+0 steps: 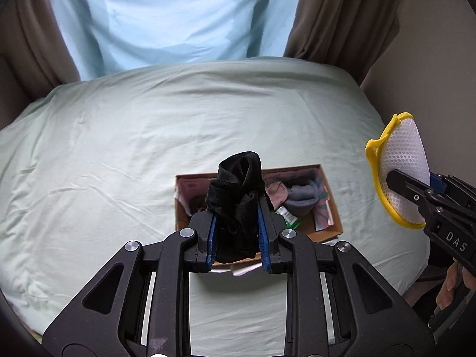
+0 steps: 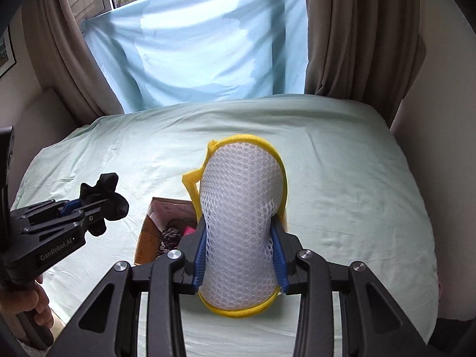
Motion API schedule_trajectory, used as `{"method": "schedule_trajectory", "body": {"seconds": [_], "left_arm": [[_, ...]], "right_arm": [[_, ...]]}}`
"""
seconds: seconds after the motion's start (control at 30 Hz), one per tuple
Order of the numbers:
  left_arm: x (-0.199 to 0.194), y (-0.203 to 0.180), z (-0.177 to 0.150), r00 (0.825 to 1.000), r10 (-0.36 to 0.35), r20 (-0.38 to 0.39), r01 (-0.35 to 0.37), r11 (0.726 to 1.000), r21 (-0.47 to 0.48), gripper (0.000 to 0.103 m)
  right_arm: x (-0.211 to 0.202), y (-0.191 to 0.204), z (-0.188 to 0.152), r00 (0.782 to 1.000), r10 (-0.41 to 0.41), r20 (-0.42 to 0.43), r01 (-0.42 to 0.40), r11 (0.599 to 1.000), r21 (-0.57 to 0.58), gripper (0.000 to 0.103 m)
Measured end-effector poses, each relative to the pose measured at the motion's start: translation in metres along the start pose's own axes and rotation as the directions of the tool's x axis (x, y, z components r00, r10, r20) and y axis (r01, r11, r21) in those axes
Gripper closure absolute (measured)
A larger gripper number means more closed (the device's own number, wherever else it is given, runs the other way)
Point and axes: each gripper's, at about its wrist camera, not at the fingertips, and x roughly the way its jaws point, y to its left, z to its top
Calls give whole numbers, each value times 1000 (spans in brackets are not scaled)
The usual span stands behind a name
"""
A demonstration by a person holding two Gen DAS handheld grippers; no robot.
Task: Organize soft objects
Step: 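Carry the black scrunchie and yellow mesh pad into the box and release both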
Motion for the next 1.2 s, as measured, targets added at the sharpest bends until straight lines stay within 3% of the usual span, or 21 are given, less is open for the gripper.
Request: {"method": "schedule_trajectory", "body": {"seconds": [0.3, 0.63, 0.93, 0.97, 1.0, 1.03, 1.07, 1.2], "left_arm": [[72, 47, -18, 994, -17, -108, 8, 997, -80, 83], [173, 46, -25, 971, -62, -231, 44, 996, -82, 83], [217, 41, -22, 952, -67, -298, 66, 998, -14, 83], [219, 37, -23, 950, -56, -306, 60, 998, 2, 79], [220, 35, -24, 949, -33, -315, 41, 999, 18, 60], [221, 32, -26, 945, -17, -327, 29, 999, 30, 19], [221, 29, -28, 943, -10, -333, 23, 999, 37, 0], [212, 25, -36, 947, -15, -321, 26, 999, 31, 0]], "right_arm": [[85, 11, -7, 980, 98, -175, -73, 987, 144, 68], [186, -7, -22, 931, 162, -327, -79, 964, 254, 68], [222, -8, -27, 905, 144, -401, -47, 969, 243, 61], [225, -8, -27, 902, 146, -406, -47, 969, 244, 51], [225, -8, -26, 901, 145, -410, -44, 969, 244, 45], [227, -6, -25, 899, 141, -414, -39, 969, 246, 33], [228, -7, -25, 899, 135, -415, -32, 968, 247, 23], [226, -9, -26, 891, 111, -440, -10, 974, 227, 17]]}}
